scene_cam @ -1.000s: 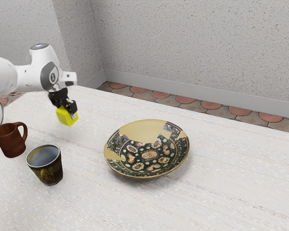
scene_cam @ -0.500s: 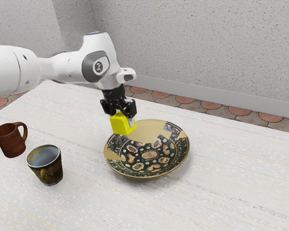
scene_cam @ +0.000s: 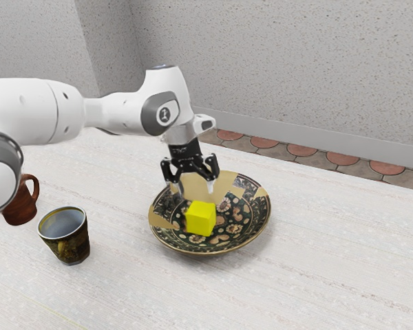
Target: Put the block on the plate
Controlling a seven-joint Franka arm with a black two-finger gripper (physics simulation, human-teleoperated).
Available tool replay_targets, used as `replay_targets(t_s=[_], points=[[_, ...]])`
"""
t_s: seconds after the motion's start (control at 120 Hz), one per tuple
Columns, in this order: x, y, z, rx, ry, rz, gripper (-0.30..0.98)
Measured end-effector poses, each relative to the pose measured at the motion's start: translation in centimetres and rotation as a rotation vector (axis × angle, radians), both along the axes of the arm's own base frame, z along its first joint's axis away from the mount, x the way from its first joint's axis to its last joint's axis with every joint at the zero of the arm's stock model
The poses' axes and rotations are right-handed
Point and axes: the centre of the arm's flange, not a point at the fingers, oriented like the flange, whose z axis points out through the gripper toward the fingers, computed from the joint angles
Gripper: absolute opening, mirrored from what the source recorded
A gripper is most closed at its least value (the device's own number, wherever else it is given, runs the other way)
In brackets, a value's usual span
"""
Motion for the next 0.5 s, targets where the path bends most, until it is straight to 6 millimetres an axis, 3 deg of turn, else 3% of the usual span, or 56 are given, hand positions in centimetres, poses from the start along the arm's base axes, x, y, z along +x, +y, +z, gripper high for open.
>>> replay_targets(t_s=[0.108,0.183,0.333,0.408,0.5], points=[[-1.1,0.2,2.9,0.008,-0.026,0.032,0.62],[-1.8,2.0,4.6,0.032,-0.04,0.066,0.64],[-3.2,6.3,10.8,0.145,-0.117,0.057,0.66],[-5.4,7.8,14.0,0.172,-0.13,0.049,0.67],[-7.8,8.4,16.2,0.206,-0.135,0.021,0.68]])
